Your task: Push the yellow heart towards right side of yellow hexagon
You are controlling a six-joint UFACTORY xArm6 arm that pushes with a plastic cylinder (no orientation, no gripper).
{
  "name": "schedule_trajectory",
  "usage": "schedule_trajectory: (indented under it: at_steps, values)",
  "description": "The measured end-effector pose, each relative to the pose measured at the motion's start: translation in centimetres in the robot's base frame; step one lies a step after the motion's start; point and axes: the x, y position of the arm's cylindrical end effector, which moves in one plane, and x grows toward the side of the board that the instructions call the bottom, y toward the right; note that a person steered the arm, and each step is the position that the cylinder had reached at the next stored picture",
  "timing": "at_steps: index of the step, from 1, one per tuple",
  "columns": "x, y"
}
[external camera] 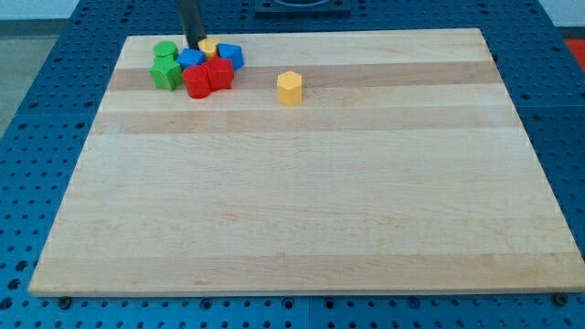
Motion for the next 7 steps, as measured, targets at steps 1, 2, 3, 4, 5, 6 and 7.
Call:
schedule_trajectory:
  at_steps: [1, 2, 3, 4, 5, 6, 7]
  values:
    - [1.4, 3.4]
    - [3.3, 6.4]
    - [5.4, 8.8]
    - [8.0, 9.9]
    - [9.4, 10.7]
    - [8.6, 11.2]
    - [8.3, 13.0]
